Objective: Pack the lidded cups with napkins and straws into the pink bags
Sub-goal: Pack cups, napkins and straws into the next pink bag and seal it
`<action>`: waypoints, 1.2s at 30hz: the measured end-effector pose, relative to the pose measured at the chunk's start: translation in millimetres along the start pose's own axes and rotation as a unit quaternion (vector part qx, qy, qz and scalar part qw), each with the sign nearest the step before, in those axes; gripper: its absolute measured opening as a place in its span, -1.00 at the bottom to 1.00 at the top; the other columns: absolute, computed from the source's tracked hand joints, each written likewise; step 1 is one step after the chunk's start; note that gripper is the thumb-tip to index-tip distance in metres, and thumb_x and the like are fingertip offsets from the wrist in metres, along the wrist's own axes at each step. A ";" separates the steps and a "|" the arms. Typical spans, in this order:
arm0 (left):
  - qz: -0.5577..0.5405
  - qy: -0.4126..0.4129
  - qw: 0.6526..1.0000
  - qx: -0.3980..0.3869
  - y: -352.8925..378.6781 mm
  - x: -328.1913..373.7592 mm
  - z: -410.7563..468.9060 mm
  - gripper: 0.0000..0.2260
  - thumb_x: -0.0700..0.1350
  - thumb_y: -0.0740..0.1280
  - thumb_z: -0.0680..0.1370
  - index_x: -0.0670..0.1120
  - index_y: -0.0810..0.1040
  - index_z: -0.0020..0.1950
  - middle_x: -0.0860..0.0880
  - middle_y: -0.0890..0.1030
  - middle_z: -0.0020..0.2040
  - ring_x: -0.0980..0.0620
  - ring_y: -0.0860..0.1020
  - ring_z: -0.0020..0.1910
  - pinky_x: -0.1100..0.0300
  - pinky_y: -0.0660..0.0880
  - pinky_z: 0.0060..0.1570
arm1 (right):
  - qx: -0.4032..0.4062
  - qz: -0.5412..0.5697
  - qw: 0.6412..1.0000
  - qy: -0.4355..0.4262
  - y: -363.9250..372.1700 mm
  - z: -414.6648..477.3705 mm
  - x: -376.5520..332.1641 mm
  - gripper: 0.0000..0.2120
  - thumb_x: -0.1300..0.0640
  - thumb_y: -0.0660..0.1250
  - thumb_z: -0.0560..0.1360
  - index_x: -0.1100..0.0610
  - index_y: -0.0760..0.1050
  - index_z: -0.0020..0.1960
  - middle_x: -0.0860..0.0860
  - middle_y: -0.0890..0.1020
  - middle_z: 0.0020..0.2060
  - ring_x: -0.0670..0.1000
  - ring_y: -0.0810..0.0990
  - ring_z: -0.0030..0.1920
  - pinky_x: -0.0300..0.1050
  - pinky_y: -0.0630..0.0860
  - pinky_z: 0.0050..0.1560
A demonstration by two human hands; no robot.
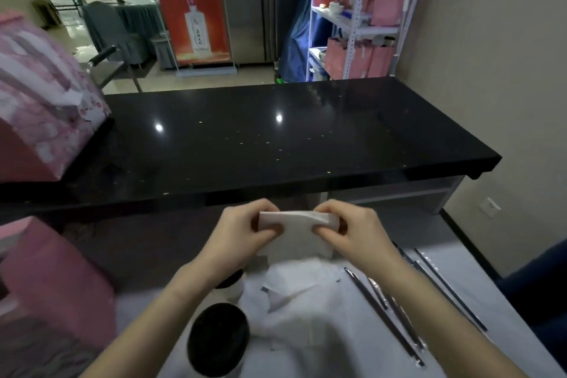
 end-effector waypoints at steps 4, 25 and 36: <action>0.005 0.019 0.996 0.089 -94.5 13.3 -40.7 -0.83 -0.24 0.46 0.42 0.03 0.61 -0.12 0.13 0.62 -0.25 0.21 0.57 -0.27 0.41 0.42 -0.32 | 0.010 0.039 0.996 -0.082 21.1 16.4 -91.0 -0.85 0.15 0.44 0.44 -0.07 0.56 -0.07 -0.21 0.60 -0.23 -0.16 0.57 -0.17 -0.37 0.45 -0.25; 0.249 -0.051 0.939 0.233 -370.2 -113.4 -264.0 -0.94 -0.19 0.52 0.39 -0.09 0.68 -0.17 0.03 0.65 -0.18 0.03 0.57 -0.02 0.06 0.49 0.04 | -0.132 -0.038 0.971 -0.198 298.4 34.9 -355.3 -0.82 0.19 0.42 0.45 -0.05 0.57 -0.02 -0.24 0.58 -0.18 -0.22 0.55 -0.13 -0.29 0.51 -0.12; 0.330 -0.091 0.930 0.136 -354.2 -151.5 -262.9 -0.66 0.06 0.39 0.45 0.12 0.53 0.23 0.19 0.59 0.11 0.12 0.44 0.23 0.10 0.27 0.33 | -0.229 -0.134 0.958 -0.109 355.2 47.7 -320.3 -0.65 0.06 0.44 0.44 -0.06 0.50 0.20 -0.13 0.58 0.07 -0.10 0.55 0.06 -0.18 0.53 0.05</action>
Point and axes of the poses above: each hand's wrist, its own z-axis towards the middle knuckle, its own y-axis out of the palm, x = y × z, the point moved 7 cm from there along z, towards the middle knuckle
